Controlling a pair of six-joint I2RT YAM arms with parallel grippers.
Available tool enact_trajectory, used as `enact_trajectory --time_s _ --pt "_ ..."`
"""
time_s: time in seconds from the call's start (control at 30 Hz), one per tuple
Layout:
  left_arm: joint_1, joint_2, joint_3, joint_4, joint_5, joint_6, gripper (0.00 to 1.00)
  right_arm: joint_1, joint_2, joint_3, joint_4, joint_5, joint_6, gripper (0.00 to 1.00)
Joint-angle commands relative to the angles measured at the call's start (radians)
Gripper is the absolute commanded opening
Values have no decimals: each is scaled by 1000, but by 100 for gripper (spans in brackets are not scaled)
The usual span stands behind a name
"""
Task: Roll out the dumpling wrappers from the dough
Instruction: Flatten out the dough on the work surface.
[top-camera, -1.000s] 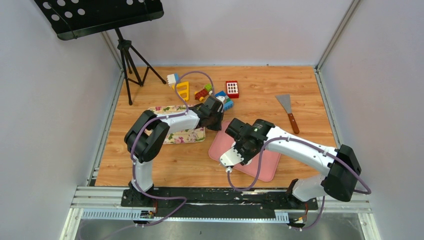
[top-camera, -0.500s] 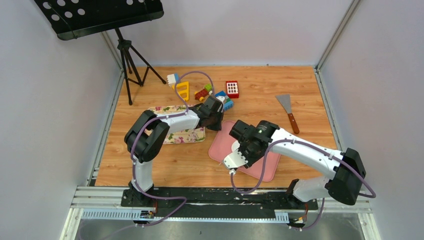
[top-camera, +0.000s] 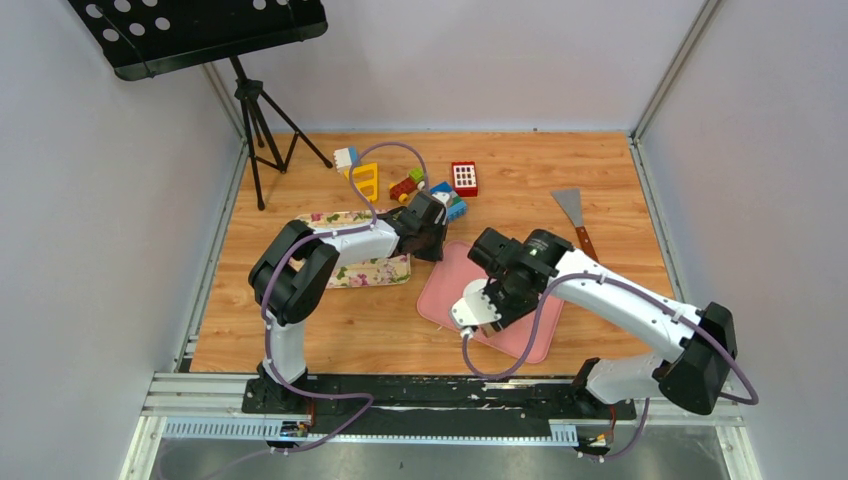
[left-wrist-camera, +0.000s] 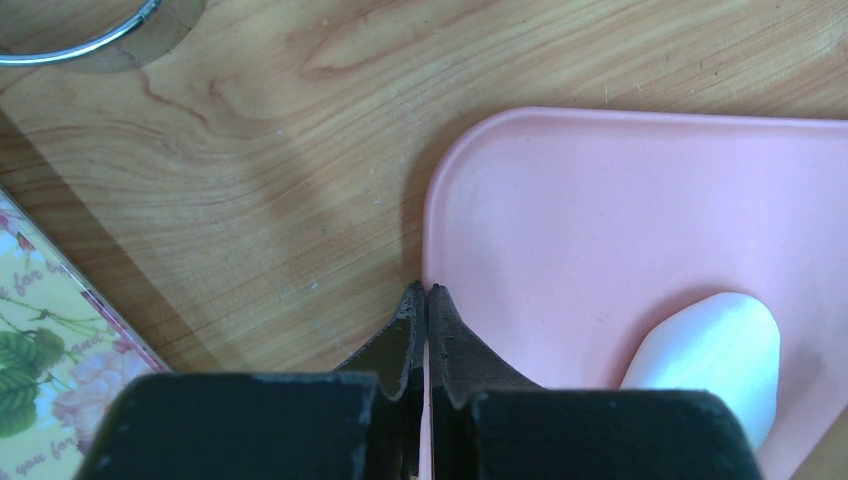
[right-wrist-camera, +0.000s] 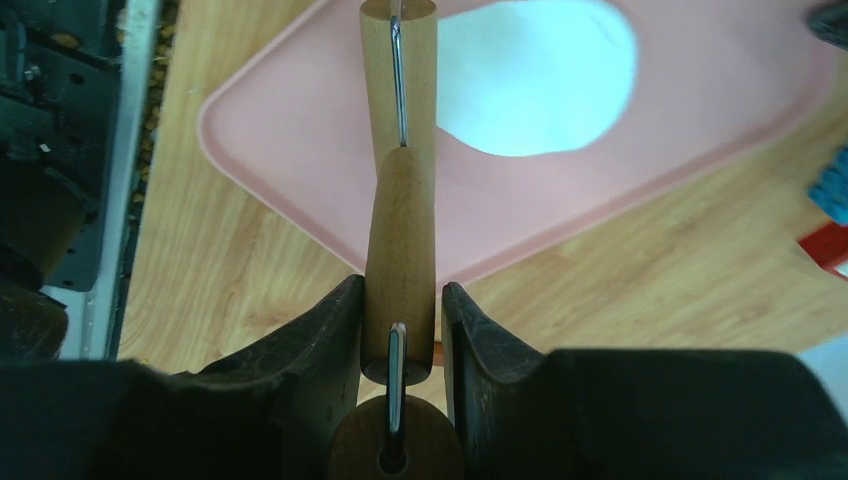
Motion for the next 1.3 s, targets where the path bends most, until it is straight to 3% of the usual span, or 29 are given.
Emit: enact_trajectory --time_s 0.0,0.47,1.27 --pt "4 53 3 -33 -18 13 0 -45 -42 127 24 13 -7 0" --pt "5 53 3 -30 -8 13 0 -136 135 114 199 66 -84 0" --pt "8 54 6 -33 -5 12 0 -144 54 -71 28 -118 -42 0"
